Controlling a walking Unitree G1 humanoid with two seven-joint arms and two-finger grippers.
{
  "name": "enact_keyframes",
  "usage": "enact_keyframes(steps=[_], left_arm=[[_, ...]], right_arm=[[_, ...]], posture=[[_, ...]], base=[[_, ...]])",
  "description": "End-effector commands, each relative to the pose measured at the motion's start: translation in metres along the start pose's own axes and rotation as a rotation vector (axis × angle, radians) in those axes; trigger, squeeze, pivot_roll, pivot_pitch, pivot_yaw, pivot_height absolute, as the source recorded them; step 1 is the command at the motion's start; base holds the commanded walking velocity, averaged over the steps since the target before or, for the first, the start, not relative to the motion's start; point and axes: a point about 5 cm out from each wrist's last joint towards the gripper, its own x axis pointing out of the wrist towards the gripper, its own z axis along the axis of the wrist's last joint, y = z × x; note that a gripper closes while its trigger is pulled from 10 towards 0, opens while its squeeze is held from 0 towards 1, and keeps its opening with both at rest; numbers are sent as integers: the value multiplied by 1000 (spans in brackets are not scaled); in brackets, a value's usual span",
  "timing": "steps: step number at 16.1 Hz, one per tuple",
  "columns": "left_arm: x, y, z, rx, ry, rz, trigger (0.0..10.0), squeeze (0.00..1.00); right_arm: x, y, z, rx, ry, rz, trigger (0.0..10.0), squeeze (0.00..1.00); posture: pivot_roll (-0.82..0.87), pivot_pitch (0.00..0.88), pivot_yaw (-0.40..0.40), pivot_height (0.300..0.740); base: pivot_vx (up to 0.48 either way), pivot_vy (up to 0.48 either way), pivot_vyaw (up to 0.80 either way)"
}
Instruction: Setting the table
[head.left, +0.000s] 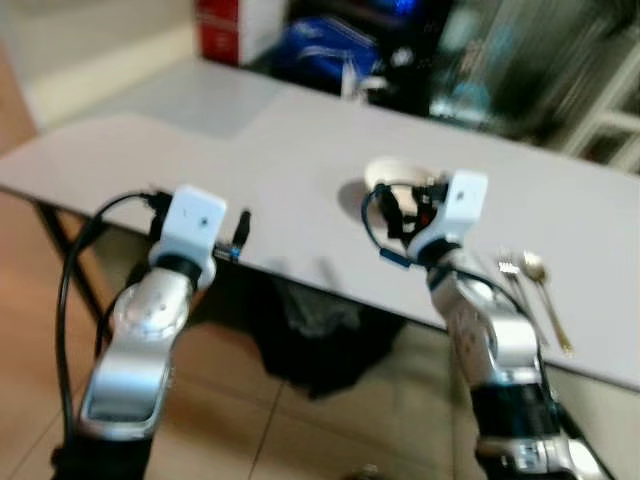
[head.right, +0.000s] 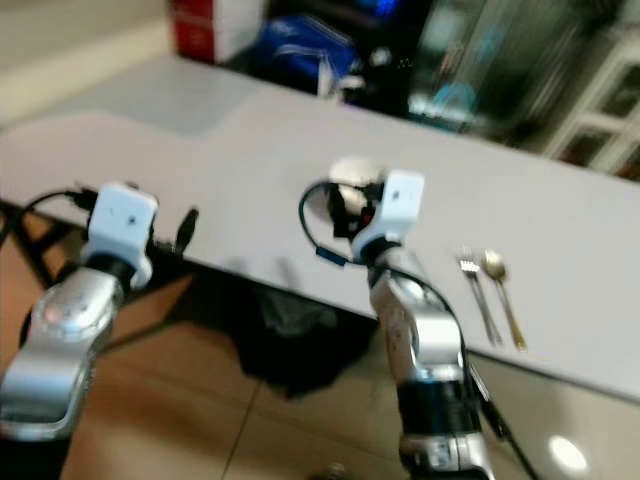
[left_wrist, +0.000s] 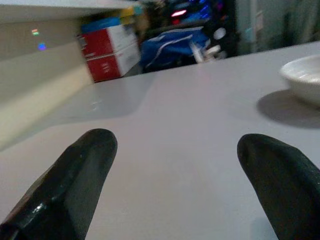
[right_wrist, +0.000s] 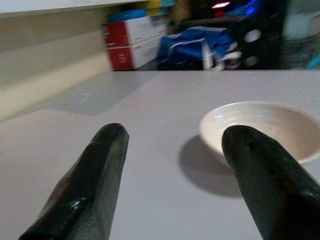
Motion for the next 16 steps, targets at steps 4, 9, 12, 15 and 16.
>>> enact_keyframes(steps=[4, 9, 12, 15, 16], left_arm=[[2, 4, 6, 33, -23, 29, 10000, 1000], [4, 6, 8, 24, -26, 41, 10000, 0], [8, 4, 8, 39, -18, 25, 10000, 0], [8, 8, 10, 42, -20, 24, 10000, 0], [7, 10, 9, 43, -16, 24, 10000, 0]], right_arm=[[1, -2, 2, 10, -1, -13, 10000, 1000], [0, -1, -2, 55, 6, -15, 10000, 1000], [-2, -5, -4, 77, 5, -44, 10000, 1000], [-3, -4, -7, 93, 3, -55, 10000, 1000], [-3, -1, -8, 95, 4, -48, 10000, 1000]], posture=[[52, 0, -118, 740], [61, 0, -106, 740], [63, 0, -85, 740], [79, 0, -64, 740], [85, 0, -56, 740]], base=[[0, 480, -800], [0, 480, -800], [0, 480, -788], [0, 480, -788], [0, 480, -788]])
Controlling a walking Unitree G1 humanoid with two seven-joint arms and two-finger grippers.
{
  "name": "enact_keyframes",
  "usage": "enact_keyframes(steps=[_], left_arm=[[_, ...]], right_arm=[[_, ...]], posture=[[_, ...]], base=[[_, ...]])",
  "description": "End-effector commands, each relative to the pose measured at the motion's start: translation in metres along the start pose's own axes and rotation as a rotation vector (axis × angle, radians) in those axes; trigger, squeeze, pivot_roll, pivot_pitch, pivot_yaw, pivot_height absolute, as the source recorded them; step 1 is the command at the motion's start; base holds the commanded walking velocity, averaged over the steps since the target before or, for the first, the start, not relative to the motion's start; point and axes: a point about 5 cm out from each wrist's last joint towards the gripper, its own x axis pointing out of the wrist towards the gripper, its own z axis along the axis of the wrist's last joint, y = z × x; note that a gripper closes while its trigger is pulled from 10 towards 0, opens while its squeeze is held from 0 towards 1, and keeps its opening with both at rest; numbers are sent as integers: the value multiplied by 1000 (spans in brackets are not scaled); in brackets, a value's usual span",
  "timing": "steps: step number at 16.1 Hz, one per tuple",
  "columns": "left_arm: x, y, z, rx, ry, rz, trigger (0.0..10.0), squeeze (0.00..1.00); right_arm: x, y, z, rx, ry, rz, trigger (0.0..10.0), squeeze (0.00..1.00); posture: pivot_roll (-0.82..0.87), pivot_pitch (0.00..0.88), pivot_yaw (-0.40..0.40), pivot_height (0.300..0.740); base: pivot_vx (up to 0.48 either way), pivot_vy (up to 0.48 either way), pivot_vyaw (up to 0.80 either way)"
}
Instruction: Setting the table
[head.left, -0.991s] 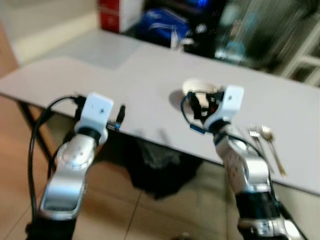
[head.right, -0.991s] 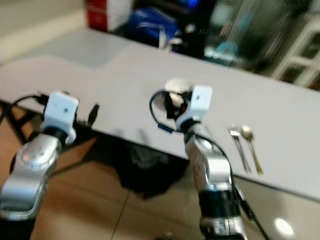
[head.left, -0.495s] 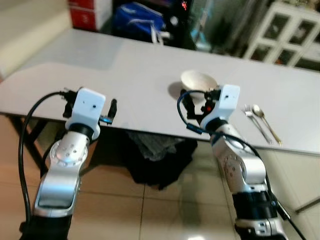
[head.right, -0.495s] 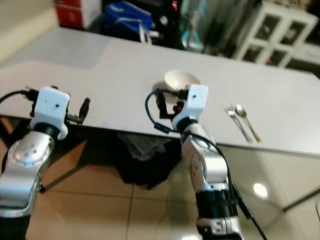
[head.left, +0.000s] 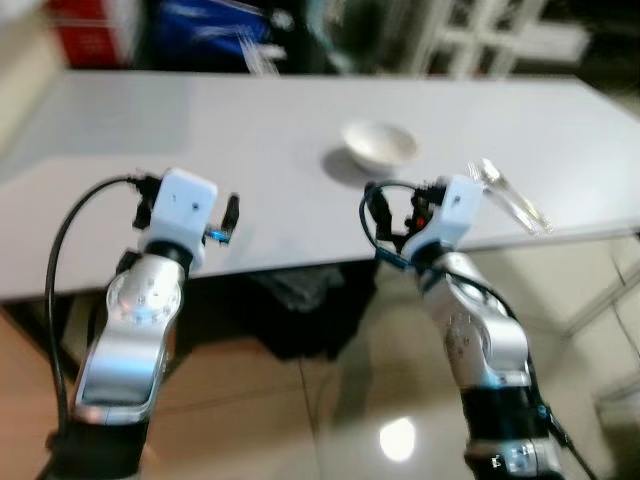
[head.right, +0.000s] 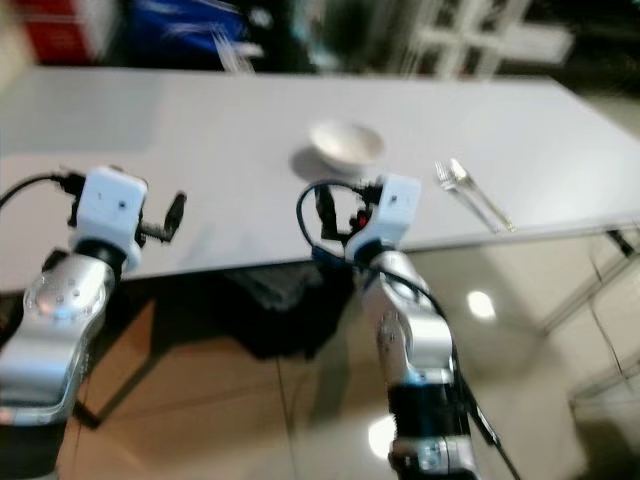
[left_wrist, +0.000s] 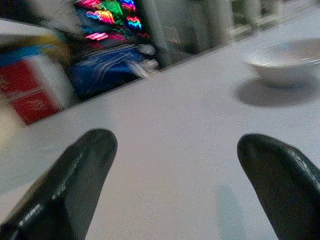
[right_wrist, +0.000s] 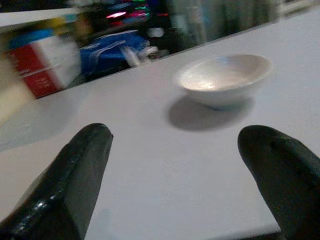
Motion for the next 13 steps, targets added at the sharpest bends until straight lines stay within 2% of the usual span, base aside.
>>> enact_keyframes(steps=[1, 5, 8, 9, 10, 13], left_arm=[[-4, 2, 1, 9, -1, -10, 10000, 0], [-6, 4, -1, 29, 14, -41, 10000, 0], [-6, 5, -1, 33, 17, -43, 10000, 0], [-10, 3, -2, 51, 24, -51, 10000, 0], [-11, 3, -2, 62, 25, -55, 10000, 0], [-17, 11, -8, 63, 55, -34, 10000, 0]], right_arm=[[-1, 0, 1, -3, -16, -3, 10000, 1000], [-1, 11, -6, -59, -3, 37, 10000, 1000], [-3, 20, -8, -109, -5, 96, 10000, 1000], [-3, 26, -14, -162, 26, 163, 10000, 1000], [-3, 27, -15, -170, 38, 184, 10000, 1000], [-1, 27, -14, -180, 29, 160, 10000, 1000]], posture=[[91, 0, -44, 740], [80, 0, 15, 740], [83, 0, 20, 740], [101, 0, 21, 740], [119, 0, 19, 740], [109, 0, 43, 740]], base=[[0, 480, -788], [0, 480, -117], [0, 480, 0], [0, 480, 800], [0, 480, 800], [0, 480, 800]])
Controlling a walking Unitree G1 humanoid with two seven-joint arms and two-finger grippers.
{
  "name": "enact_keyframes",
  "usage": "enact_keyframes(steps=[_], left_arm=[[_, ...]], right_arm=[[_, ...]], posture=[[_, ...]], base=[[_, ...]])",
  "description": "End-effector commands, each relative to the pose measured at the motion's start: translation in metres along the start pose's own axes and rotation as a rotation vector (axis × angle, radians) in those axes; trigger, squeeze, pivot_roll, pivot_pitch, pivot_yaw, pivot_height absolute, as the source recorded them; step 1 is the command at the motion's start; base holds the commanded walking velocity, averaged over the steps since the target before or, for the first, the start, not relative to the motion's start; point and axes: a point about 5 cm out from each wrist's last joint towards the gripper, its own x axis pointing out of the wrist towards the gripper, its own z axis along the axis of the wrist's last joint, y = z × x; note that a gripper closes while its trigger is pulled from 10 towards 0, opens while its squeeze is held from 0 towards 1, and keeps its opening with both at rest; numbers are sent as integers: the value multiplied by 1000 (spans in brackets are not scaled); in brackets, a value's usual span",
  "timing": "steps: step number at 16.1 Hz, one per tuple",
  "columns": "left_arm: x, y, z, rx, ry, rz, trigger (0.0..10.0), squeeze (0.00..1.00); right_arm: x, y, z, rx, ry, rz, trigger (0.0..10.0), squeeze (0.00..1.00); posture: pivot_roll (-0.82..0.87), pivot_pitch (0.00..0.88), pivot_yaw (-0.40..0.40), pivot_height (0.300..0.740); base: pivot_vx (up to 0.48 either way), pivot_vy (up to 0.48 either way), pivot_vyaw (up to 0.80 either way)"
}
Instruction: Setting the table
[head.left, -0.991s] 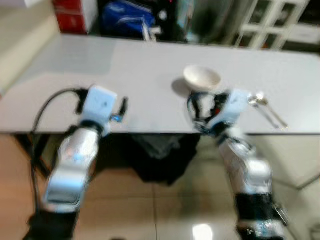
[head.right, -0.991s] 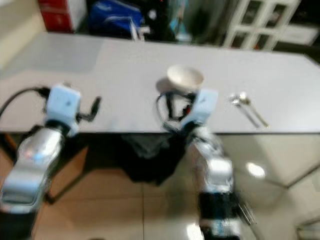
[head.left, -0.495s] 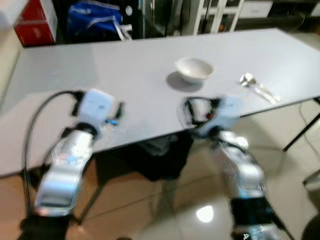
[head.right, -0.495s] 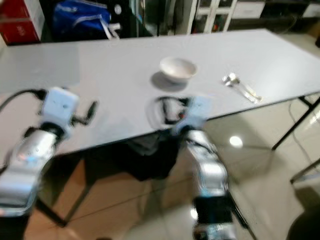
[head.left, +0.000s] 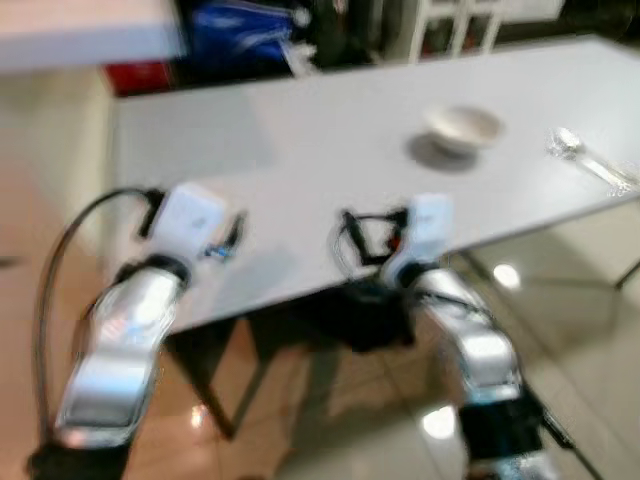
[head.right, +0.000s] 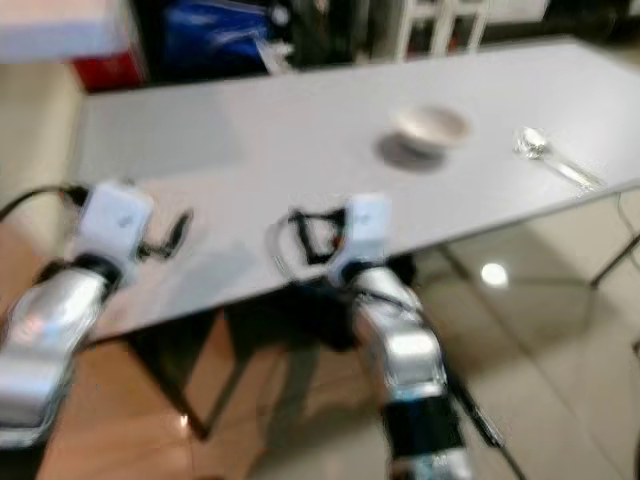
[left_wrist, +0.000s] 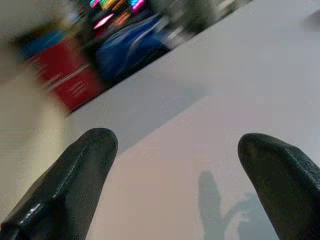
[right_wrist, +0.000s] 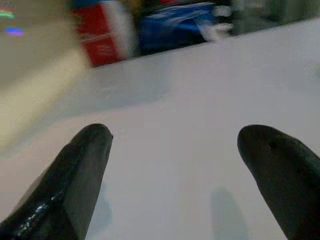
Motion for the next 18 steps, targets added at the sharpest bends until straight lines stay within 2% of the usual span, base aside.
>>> enact_keyframes(steps=[1, 3, 5, 12, 16, 18], left_arm=[[4, -4, 7, -5, -24, -18, 10000, 0], [14, -12, 16, -34, -59, -51, 10000, 0], [17, -17, 19, -41, -68, -59, 10000, 0], [12, -19, 11, -65, -49, -24, 10000, 0], [15, -21, 14, -91, -64, -4, 10000, 0], [14, -22, 16, -95, -82, -12, 10000, 0]], right_arm=[[2, -8, 11, 7, -35, -52, 10000, 1000], [5, -5, 21, -17, -65, -60, 10000, 1000], [4, -6, 22, -39, -64, -69, 10000, 1000], [4, -5, 20, -40, -40, -48, 10000, 1000], [4, -5, 18, -29, -33, -49, 10000, 1000], [5, -5, 20, -31, -31, -42, 10000, 1000]], posture=[[102, 0, 57, 740], [75, 0, 76, 740], [72, 0, 66, 740], [62, 0, 31, 740], [63, 0, 23, 740], [64, 0, 18, 740]], base=[[0, 480, 0], [0, 480, 0], [0, 480, 0], [0, 480, 0], [0, 480, 0], [0, 0, 0]])
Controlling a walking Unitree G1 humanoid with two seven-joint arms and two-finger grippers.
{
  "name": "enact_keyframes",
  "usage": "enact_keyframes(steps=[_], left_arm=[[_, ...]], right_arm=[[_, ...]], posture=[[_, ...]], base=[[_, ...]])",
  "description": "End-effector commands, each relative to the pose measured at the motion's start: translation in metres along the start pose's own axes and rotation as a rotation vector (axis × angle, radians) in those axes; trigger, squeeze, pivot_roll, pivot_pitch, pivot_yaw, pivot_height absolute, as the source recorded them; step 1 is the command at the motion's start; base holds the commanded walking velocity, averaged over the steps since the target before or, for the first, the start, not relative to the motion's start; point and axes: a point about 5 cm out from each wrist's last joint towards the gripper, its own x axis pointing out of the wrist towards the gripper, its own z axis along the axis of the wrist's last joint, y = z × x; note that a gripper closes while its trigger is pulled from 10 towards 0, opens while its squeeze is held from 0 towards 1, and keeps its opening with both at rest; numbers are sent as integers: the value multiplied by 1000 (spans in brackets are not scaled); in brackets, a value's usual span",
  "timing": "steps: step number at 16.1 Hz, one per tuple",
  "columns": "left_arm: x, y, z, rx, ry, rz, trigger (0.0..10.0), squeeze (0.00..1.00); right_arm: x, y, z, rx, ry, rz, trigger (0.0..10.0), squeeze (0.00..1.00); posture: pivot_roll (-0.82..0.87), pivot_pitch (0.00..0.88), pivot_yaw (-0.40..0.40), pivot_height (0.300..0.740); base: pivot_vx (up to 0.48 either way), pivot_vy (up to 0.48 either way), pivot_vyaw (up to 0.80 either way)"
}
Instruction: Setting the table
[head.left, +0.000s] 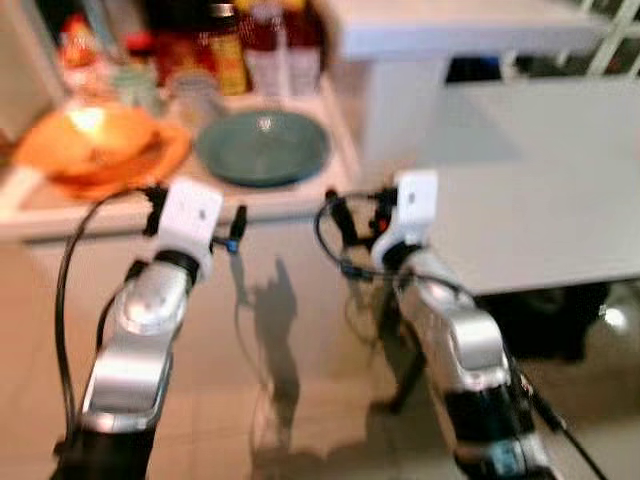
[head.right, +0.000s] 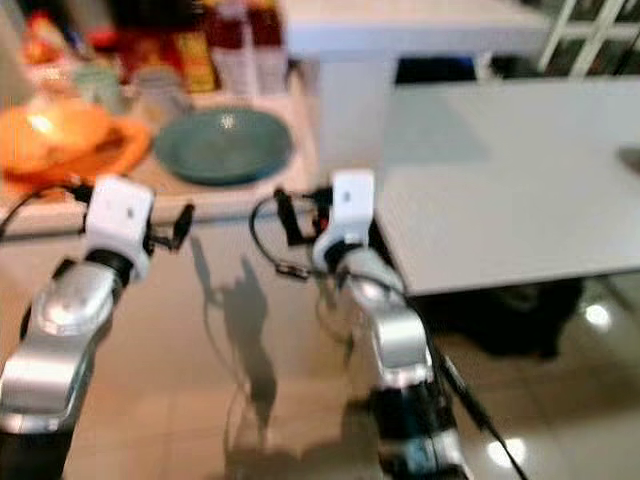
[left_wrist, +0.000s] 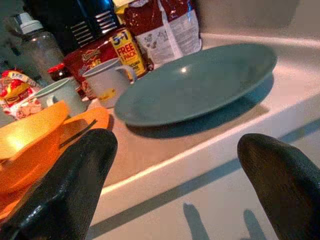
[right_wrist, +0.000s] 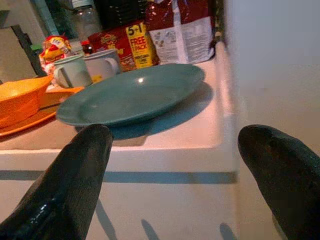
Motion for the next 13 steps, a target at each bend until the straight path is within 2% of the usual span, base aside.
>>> enact_keyframes(steps=[1, 3, 6, 13], left_arm=[[0, -4, 7, -15, -35, -6, 10000, 0], [2, -5, 5, -7, -18, -14, 10000, 0], [2, -9, 8, -19, -40, -37, 10000, 0], [3, -9, 9, -25, -46, -35, 10000, 0]], right_arm=[[-1, -6, 1, -6, 5, -13, 10000, 1000], [0, -6, 3, -27, -5, -24, 10000, 1000], [1, -11, 6, -38, -15, -48, 10000, 1000], [2, -9, 12, -73, -41, -54, 10000, 1000]], posture=[[64, 0, 17, 740], [61, 0, 16, 740], [61, 0, 17, 740], [58, 0, 15, 740]], base=[[0, 0, 0], [0, 0, 0], [181, 0, 700], [296, 0, 0]])
